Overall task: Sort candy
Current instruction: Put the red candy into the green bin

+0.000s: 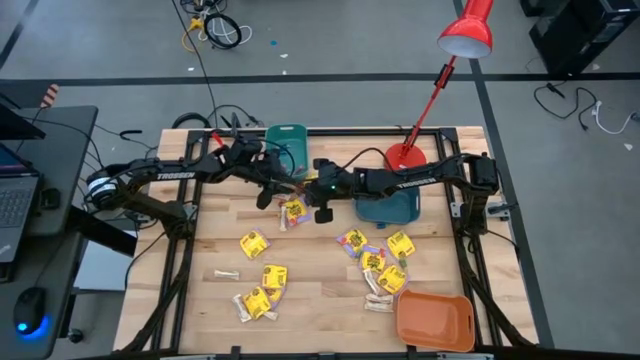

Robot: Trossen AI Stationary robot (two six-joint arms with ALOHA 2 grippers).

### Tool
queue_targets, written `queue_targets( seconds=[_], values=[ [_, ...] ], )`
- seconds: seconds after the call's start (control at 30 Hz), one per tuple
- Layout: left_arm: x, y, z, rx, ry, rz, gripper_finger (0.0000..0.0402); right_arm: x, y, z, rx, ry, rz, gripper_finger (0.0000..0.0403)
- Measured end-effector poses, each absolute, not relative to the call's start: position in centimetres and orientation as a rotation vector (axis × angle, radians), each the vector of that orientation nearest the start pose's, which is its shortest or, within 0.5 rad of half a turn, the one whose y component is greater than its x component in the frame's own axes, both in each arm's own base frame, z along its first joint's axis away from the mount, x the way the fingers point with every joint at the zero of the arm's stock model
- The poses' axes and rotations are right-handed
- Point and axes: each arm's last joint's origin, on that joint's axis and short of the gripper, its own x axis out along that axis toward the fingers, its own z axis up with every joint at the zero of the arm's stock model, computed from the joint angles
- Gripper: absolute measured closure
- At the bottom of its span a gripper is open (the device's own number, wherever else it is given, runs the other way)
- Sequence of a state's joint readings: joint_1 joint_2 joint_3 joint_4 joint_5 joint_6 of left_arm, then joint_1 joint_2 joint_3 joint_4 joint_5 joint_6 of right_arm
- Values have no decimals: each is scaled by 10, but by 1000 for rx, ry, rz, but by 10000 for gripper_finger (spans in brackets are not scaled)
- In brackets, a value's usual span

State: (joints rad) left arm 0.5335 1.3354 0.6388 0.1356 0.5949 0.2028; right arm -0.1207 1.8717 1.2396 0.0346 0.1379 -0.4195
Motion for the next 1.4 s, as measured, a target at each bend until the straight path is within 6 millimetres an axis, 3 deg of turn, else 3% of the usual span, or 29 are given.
queue_targets(
  seconds=[0.77,0.9,1.17,1.4],
  values=[
    [236,120,203,-85,433,-104,265,407,-55,204,-404,655,-123,399],
    [236,120,203,-85,433,-104,292,407,-55,204,-404,655,-123,399],
    [236,120,203,-87,434,-104,392,406,-56,203,-403,669,-128,389],
    [236,122,204,-72,423,-81,400,406,-58,203,-375,673,-190,345]
  ],
)
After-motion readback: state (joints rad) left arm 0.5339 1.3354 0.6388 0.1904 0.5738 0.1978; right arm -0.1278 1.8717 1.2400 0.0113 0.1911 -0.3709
